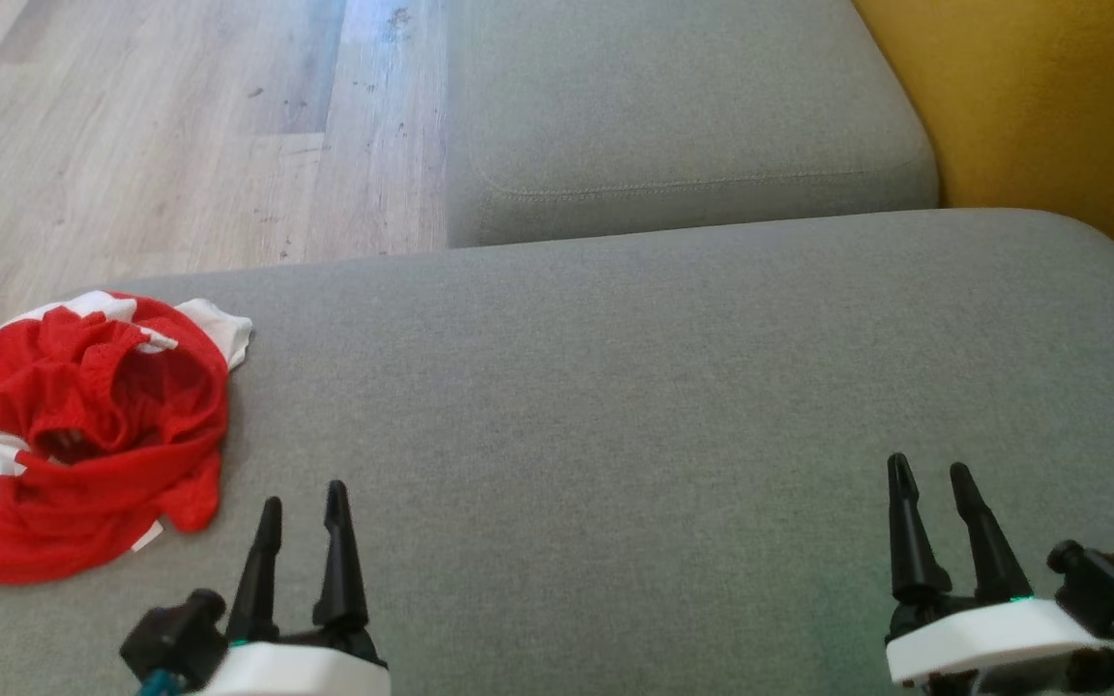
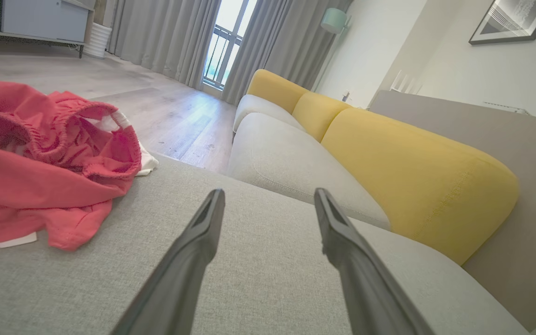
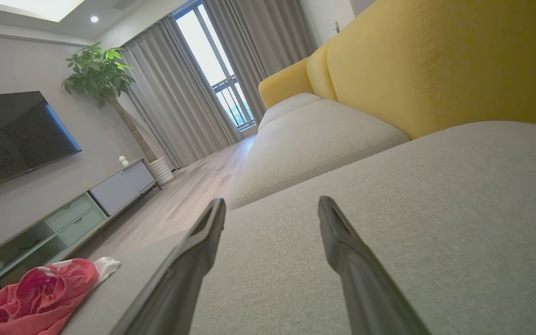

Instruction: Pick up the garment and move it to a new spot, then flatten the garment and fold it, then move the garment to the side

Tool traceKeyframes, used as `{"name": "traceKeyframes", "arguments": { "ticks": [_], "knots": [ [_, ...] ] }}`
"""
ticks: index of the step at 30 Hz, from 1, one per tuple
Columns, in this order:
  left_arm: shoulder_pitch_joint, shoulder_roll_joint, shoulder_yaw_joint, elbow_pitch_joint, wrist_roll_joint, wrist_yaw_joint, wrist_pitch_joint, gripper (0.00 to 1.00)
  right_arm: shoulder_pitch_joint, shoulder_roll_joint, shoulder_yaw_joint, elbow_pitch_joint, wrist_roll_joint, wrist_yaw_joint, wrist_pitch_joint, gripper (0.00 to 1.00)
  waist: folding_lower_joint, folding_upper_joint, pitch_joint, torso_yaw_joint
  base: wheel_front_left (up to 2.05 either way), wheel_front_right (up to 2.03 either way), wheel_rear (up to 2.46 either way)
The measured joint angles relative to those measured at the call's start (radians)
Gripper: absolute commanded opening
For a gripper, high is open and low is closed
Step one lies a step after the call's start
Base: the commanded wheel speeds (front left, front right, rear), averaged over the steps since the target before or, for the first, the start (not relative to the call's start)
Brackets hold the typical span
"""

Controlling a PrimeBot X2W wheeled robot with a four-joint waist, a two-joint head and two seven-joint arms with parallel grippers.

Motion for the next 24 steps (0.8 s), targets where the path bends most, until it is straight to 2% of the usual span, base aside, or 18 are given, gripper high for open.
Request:
{"name": "traceKeyframes", "arguments": {
  "ticks": [24],
  "knots": [
    [0.039,0.002,-0.049,-0.015,0.291,0.042,-0.070,1.00,0.049,0.000,0.040,-0.017,-0.286,0.000,-0.070,1.00,0.0000,0.0000,-0.022,-0.002,0.00,0.00,0.00]
  ]
}}
